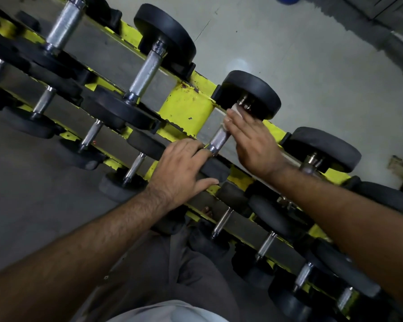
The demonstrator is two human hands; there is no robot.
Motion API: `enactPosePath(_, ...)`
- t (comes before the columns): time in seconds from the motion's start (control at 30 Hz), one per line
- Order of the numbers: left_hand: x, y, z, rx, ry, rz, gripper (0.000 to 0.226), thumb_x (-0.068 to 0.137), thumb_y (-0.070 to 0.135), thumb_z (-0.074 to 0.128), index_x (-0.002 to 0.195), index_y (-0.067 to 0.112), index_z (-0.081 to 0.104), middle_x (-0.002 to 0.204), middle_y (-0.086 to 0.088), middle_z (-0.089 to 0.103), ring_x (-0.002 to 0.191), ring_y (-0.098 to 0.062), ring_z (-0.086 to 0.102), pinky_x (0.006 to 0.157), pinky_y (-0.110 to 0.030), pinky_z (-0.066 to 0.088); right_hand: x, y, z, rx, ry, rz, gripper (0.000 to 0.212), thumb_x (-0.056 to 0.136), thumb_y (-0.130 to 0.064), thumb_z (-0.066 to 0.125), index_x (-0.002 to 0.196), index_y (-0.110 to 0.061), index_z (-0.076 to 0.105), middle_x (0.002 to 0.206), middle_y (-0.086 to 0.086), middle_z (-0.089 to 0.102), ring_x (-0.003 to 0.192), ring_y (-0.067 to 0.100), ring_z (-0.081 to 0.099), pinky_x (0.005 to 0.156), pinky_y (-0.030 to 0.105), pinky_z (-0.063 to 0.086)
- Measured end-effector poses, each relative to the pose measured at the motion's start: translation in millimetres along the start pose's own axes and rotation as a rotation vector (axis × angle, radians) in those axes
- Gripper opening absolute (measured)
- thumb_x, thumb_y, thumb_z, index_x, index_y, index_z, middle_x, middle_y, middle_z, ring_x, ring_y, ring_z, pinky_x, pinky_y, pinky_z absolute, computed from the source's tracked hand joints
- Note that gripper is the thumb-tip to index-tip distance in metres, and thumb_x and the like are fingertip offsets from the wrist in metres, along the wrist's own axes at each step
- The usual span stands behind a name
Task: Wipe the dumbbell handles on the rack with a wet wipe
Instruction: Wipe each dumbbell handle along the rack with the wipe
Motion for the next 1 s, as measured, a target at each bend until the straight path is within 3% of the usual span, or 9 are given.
enactPosePath(0.17, 0.8, 2.2, -2.8, -0.017, -0.006, -0.007, 0.062, 0.080, 0.062, 0.065, 0.117, 0.012, 0.063, 0.115, -0.008, 0.060, 0.114, -0.030, 0.054, 0.100, -0.043, 0.039, -5.6, -9.6, 7.9, -0.024, -0.172, -0.285, 0.046, 0.104, -0.016, 0.036, 0.146, -0.002, 0.048, 0.153, 0.018, 0.045, 0.144, 0.035, 0.038, 0.120, 0.049, 0.027)
enactPosePath(0.3, -1.0, -6.3, 0.0, -0.165, 0.015, -0.036, 0.055, 0.087, 0.059, 0.062, 0.115, 0.012, 0.063, 0.116, -0.004, 0.060, 0.117, -0.025, 0.054, 0.102, -0.044, 0.042, 4.9, 7.3, -1.0, -0.019, -0.006, -0.037, 0.041, 0.103, -0.010, 0.047, 0.140, 0.004, 0.052, 0.149, 0.022, 0.048, 0.143, 0.039, 0.041, 0.108, 0.053, 0.042)
enactPosePath(0.4, 0.9, -15.0, -2.6, -0.362, 0.022, -0.120, 0.046, 0.089, 0.053, 0.063, 0.113, 0.014, 0.062, 0.114, 0.000, 0.061, 0.114, -0.021, 0.056, 0.096, -0.044, 0.047, -7.5, -23.1, 11.2, 0.001, -0.108, -0.160, 0.049, 0.100, -0.016, 0.054, 0.145, 0.001, 0.048, 0.152, 0.021, 0.045, 0.145, 0.036, 0.037, 0.120, 0.051, 0.029)
enactPosePath(0.47, 1.2, -19.7, -4.4, -0.442, 0.012, -0.175, 0.044, 0.087, 0.053, 0.064, 0.112, 0.017, 0.062, 0.113, 0.004, 0.061, 0.110, -0.017, 0.057, 0.092, -0.041, 0.050, 0.6, -13.1, 1.1, -0.021, -0.134, -0.194, 0.045, 0.101, -0.016, 0.052, 0.144, -0.002, 0.051, 0.150, 0.017, 0.049, 0.143, 0.034, 0.041, 0.118, 0.047, 0.031)
enactPosePath(0.57, -1.2, -26.0, -6.6, -0.594, 0.042, -0.260, 0.040, 0.082, 0.043, 0.070, 0.113, 0.017, 0.065, 0.117, 0.004, 0.062, 0.113, -0.012, 0.057, 0.096, -0.033, 0.049, 13.8, 2.2, -12.2, -0.050, -0.040, 0.027, 0.039, 0.100, -0.007, 0.051, 0.138, 0.001, 0.056, 0.146, 0.019, 0.053, 0.139, 0.036, 0.046, 0.103, 0.046, 0.043)
enactPosePath(0.63, -2.6, -29.3, -9.2, -0.741, 0.085, -0.315, 0.034, 0.078, 0.030, 0.071, 0.108, 0.014, 0.068, 0.114, 0.003, 0.064, 0.109, -0.009, 0.059, 0.097, -0.028, 0.048, 5.5, -20.7, -3.1, -0.024, -0.089, -0.042, 0.040, 0.099, -0.007, 0.050, 0.138, 0.002, 0.056, 0.145, 0.020, 0.054, 0.139, 0.037, 0.045, 0.110, 0.054, 0.040)
enactPosePath(0.73, -1.1, -32.6, -8.7, -0.799, 0.056, -0.338, 0.031, 0.077, 0.027, 0.075, 0.105, 0.015, 0.068, 0.110, 0.003, 0.064, 0.103, -0.007, 0.060, 0.094, -0.025, 0.049, 4.5, -23.4, -6.4, -0.030, -0.258, -0.196, 0.043, 0.101, -0.014, 0.042, 0.140, -0.004, 0.056, 0.146, 0.014, 0.054, 0.140, 0.032, 0.046, 0.117, 0.051, 0.035)
enactPosePath(0.87, 1.2, -37.2, -6.1, -0.762, -0.018, -0.295, 0.038, 0.078, 0.040, 0.071, 0.109, 0.018, 0.068, 0.111, 0.004, 0.064, 0.104, -0.013, 0.060, 0.091, -0.037, 0.052, 19.0, -9.6, -17.5, -0.103, -0.162, 0.104, 0.043, 0.099, -0.007, 0.048, 0.141, -0.001, 0.054, 0.148, 0.017, 0.051, 0.142, 0.035, 0.043, 0.110, 0.051, 0.041)
enactPosePath(1.0, 5.0, -33.9, -10.3, -0.705, -0.109, -0.249, 0.043, 0.079, 0.043, 0.068, 0.112, 0.016, 0.068, 0.112, 0.003, 0.064, 0.104, -0.016, 0.061, 0.091, -0.039, 0.051, 3.0, -39.6, -5.4, -0.069, -0.313, -0.153, 0.043, 0.100, -0.013, 0.046, 0.140, -0.004, 0.056, 0.146, 0.014, 0.054, 0.140, 0.032, 0.046, 0.117, 0.050, 0.034)
Point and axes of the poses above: each hand's wrist, its own x-axis towards the middle knuckle, its own z-axis out of the palm, y = z × x, the point moved 3 cm from there along x, towards the middle knuckle
